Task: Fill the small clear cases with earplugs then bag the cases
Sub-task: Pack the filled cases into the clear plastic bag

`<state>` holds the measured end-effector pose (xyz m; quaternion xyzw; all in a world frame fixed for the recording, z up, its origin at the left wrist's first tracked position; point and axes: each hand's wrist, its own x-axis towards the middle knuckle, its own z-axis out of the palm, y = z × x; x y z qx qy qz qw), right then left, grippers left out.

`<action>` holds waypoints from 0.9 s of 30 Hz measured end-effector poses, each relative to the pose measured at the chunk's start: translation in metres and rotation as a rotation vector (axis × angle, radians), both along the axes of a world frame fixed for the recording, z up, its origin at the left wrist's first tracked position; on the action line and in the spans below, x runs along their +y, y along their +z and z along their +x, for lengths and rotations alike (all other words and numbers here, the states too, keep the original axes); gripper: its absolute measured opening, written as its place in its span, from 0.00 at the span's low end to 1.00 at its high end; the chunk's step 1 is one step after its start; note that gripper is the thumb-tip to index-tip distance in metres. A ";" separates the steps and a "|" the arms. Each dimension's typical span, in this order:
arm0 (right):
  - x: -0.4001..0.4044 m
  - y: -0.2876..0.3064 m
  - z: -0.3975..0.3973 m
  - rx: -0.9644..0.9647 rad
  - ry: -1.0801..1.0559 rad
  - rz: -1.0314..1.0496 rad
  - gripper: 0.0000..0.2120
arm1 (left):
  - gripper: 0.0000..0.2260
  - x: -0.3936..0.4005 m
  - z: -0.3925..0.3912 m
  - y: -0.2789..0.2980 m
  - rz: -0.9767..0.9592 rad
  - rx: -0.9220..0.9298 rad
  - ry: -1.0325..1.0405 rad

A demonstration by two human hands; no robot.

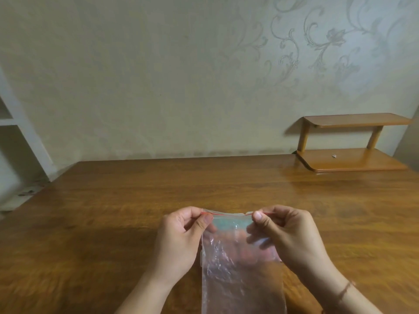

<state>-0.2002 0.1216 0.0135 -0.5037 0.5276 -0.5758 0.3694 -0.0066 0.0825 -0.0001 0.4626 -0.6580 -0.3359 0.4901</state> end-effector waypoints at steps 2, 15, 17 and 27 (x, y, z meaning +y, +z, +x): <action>0.000 -0.002 0.000 0.055 -0.007 -0.018 0.09 | 0.07 0.001 -0.001 -0.001 -0.013 -0.016 -0.008; 0.004 0.023 -0.005 0.958 0.113 -0.268 0.13 | 0.05 0.011 -0.009 0.000 -0.184 -0.127 -0.291; 0.003 0.023 -0.004 0.942 0.152 -0.258 0.11 | 0.05 0.010 -0.008 -0.001 -0.188 -0.116 -0.296; 0.003 0.024 0.000 0.905 0.162 -0.163 0.09 | 0.07 0.006 -0.008 -0.003 -0.338 -0.166 -0.193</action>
